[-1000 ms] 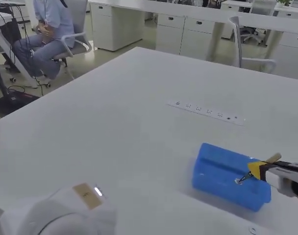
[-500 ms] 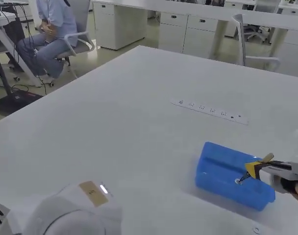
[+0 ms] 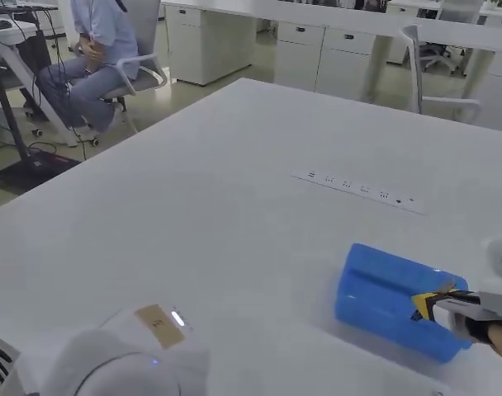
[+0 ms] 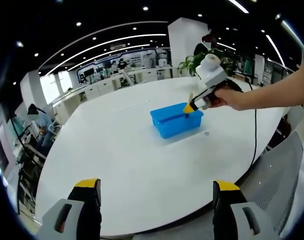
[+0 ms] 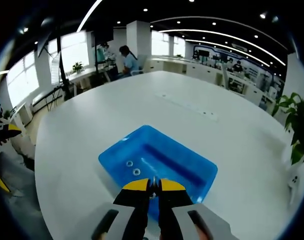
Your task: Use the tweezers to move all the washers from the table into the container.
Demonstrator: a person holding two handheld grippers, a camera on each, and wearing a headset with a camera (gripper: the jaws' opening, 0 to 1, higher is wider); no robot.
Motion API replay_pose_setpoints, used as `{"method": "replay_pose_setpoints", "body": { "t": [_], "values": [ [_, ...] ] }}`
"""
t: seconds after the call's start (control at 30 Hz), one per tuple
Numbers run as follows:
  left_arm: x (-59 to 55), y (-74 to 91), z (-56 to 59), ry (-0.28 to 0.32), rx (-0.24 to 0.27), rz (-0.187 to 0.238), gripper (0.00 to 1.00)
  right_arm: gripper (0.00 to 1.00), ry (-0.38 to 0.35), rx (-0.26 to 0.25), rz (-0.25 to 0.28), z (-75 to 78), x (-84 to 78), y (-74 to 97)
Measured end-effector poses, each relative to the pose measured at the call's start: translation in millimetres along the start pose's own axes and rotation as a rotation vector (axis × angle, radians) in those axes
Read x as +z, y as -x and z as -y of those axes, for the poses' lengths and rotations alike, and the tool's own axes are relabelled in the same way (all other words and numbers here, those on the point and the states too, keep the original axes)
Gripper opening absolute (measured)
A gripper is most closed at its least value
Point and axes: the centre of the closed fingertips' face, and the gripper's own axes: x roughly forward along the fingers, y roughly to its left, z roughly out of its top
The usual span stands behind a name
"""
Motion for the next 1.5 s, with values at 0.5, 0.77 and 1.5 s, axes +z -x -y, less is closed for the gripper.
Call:
{"method": "replay_pose_setpoints", "body": {
  "t": [0.5,0.77,1.5],
  "values": [
    [-1.2,-0.8,0.4,-0.01,0.001,-0.007,0.95,0.02,0.009,-0.017,-0.001,1.5,0.6,-4.9],
    [-1.3,-1.5,0.2,-0.007,0.002,-0.005,0.95,0.03,0.029,-0.025,-0.002,2.0,0.8,-5.2],
    [-0.3,-0.9,1.1,-0.009,0.004,0.004,0.95,0.03,-0.071,0.019,0.138,-2.3,15.7,66.6]
  ]
}}
